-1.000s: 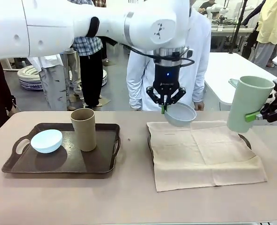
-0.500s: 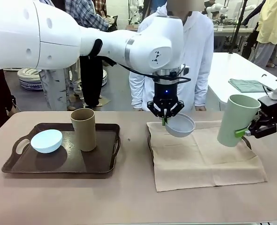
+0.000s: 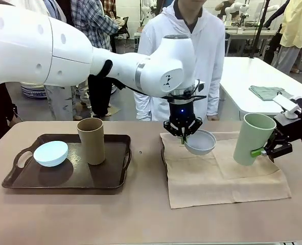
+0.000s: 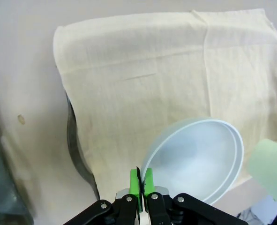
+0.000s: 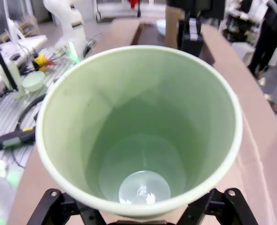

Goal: Set up a tray with a mat and arrange the tableware.
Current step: Place the Picnic Bowl and Reusable plastic cup back onto the Handle tray in front of the human's position.

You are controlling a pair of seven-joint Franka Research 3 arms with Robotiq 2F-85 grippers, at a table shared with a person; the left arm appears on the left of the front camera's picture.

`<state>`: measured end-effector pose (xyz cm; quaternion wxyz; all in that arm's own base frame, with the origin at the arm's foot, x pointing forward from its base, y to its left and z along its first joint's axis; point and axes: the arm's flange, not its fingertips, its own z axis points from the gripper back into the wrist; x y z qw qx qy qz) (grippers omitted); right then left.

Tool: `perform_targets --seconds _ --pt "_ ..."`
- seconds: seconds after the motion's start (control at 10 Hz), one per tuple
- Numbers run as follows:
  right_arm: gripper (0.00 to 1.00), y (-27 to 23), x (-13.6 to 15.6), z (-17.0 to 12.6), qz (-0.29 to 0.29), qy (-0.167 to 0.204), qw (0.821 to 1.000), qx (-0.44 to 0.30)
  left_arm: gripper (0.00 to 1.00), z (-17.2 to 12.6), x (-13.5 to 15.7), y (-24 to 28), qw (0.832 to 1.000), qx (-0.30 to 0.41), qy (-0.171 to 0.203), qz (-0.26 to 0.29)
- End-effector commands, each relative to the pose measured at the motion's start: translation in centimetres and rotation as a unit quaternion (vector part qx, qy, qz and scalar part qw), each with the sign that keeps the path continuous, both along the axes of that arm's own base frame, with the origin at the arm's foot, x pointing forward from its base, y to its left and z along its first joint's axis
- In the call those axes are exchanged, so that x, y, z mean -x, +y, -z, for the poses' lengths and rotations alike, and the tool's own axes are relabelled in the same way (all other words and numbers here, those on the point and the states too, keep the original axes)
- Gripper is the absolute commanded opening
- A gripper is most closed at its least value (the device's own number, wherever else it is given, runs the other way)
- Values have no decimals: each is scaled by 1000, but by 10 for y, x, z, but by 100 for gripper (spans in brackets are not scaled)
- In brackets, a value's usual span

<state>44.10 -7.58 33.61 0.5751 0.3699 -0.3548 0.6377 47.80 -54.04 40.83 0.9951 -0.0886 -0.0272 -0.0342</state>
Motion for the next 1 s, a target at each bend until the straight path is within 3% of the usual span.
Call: perform_targets --seconds 0.0,0.3,0.4,0.5,0.9 --pt "82 4 -15 16 20 -19 1000 3 4 12 1 8 1000 19 5 2" --pt "82 2 -31 30 61 -10 998 -25 4 24 -6 12 1000 25 7 5" --pt "82 -2 -26 16 100 10 994 -47 4 19 -9 3 1000 11 8 -10" --pt "82 -1 -23 30 43 -5 999 -3 4 19 -9 3 1000 11 8 -10" --pt "82 2 -33 42 57 20 998 -7 4 31 -15 3 1000 20 5 -22"
